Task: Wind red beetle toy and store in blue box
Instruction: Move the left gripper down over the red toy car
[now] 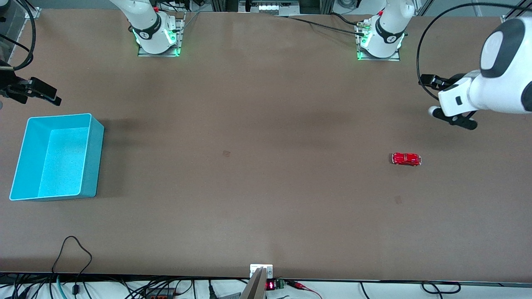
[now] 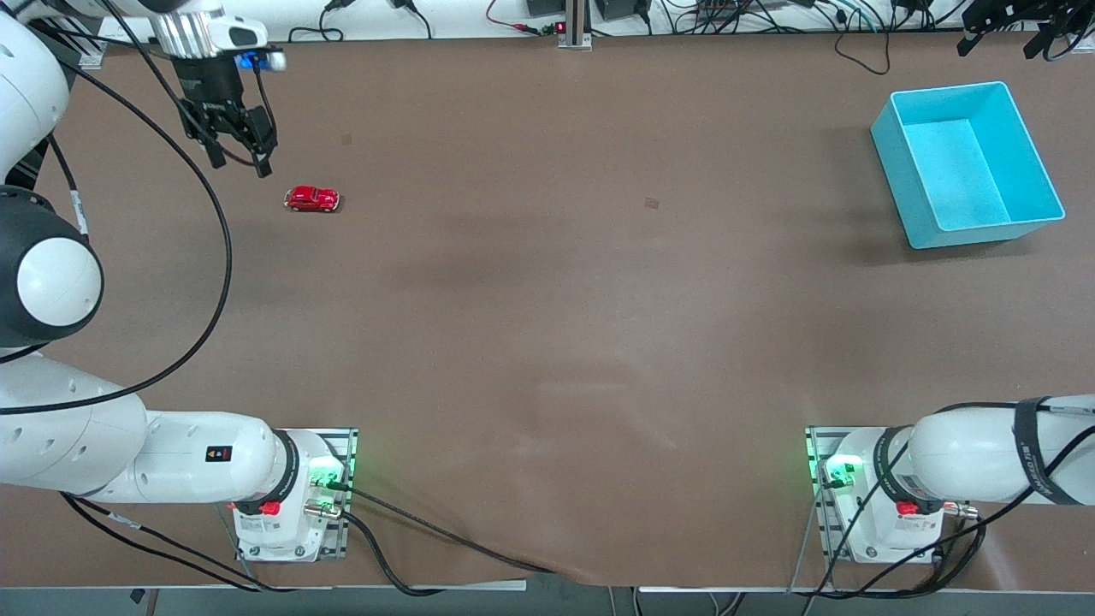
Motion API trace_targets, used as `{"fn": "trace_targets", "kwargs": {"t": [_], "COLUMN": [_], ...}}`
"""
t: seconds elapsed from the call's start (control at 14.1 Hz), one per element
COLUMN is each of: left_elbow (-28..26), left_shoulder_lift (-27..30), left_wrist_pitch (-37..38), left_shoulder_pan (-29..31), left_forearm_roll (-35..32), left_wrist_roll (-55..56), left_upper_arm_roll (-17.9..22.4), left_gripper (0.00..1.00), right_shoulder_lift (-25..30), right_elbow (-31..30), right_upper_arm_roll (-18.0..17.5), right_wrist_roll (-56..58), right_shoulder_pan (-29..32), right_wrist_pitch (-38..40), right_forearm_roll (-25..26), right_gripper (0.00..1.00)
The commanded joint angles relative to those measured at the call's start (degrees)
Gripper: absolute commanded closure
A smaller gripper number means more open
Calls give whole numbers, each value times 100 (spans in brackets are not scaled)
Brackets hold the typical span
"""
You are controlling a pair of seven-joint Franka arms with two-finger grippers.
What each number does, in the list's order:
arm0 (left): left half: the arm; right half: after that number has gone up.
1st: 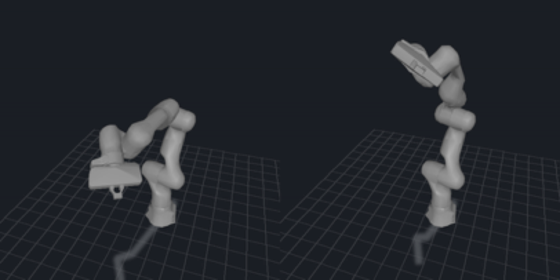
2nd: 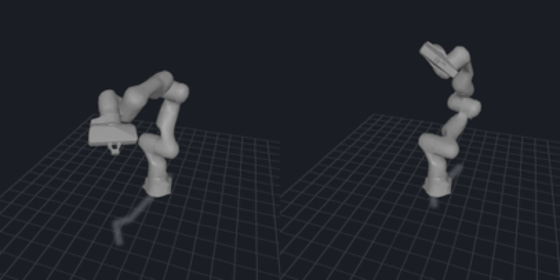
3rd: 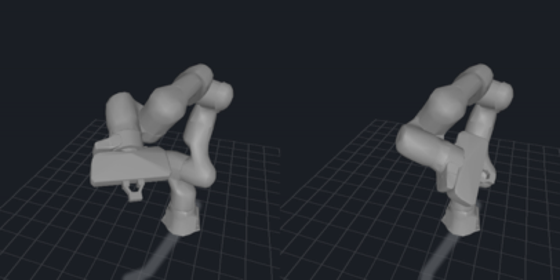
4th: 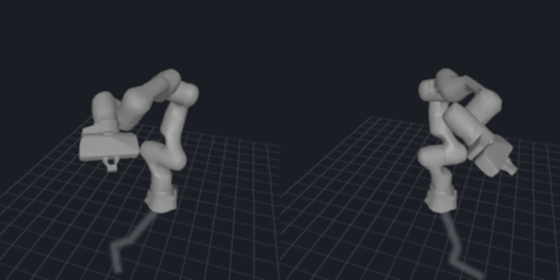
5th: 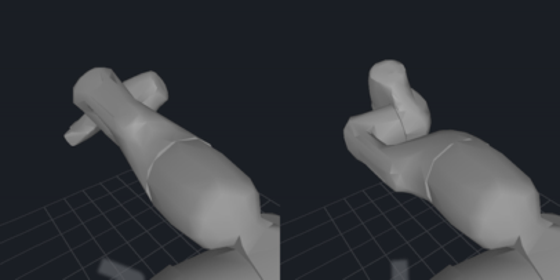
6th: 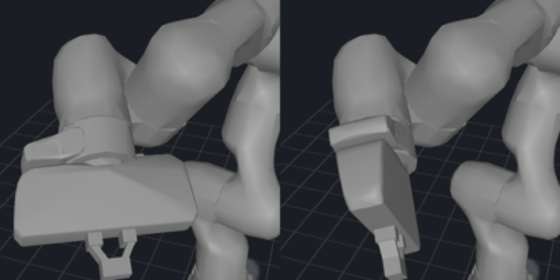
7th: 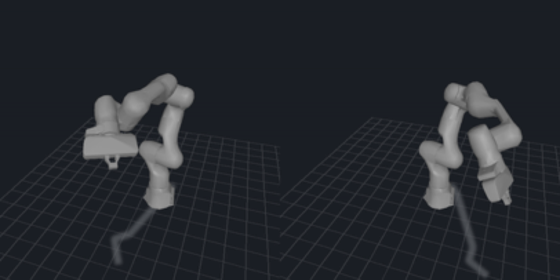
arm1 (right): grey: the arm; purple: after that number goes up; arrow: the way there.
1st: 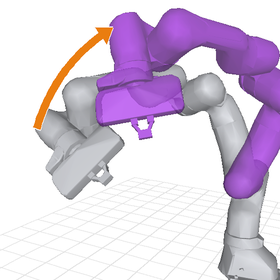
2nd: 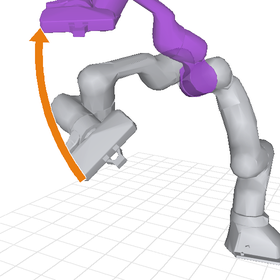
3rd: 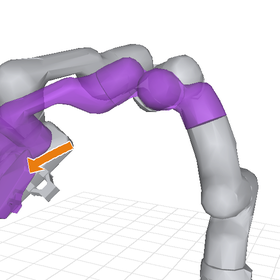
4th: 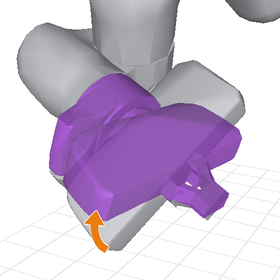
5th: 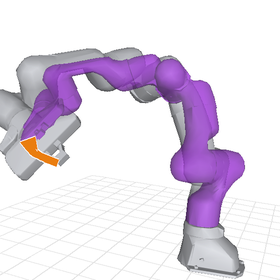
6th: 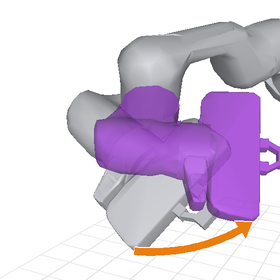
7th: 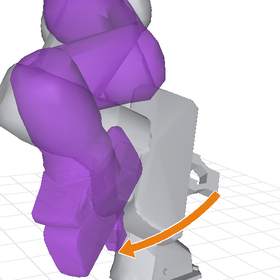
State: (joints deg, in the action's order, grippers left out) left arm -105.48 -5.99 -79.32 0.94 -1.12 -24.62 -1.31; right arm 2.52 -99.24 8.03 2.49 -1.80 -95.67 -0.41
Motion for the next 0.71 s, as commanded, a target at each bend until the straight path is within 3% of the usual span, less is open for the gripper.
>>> {"fn": "trace_targets", "kwargs": {"t": [0.0, 0.35, 0.5, 0.64], "left_elbow": [-708, -1921, -2072, -2038], "left_shoulder_lift": [177, 29, -409, -927], "left_wrist_pitch": [-1264, -4455, -5606, -6303], "left_shoulder_pan": [64, 353, 406, 407], "left_forearm_roll": [-404, -512, -512, -512], "left_wrist_roll": [-1549, -3337, -4099, -4690], "left_upper_arm_roll": [0, 0, 0, 0], "left_gripper": [0, 0, 0, 0], "right_shoulder_lift": [82, 64, 55, 55], "right_elbow": [-104, -104, -104, -96], "right_upper_arm_roll": [15, 15, 15, 15], "right_wrist_roll": [-91, -91, -91, -91], "right_shoulder_pan": [-57, -57, -57, -57], "right_wrist_pitch": [-83, -127, -119, -119], "right_forearm_roll": [76, 76, 85, 93], "right_gripper": [0, 0, 0, 0]}}
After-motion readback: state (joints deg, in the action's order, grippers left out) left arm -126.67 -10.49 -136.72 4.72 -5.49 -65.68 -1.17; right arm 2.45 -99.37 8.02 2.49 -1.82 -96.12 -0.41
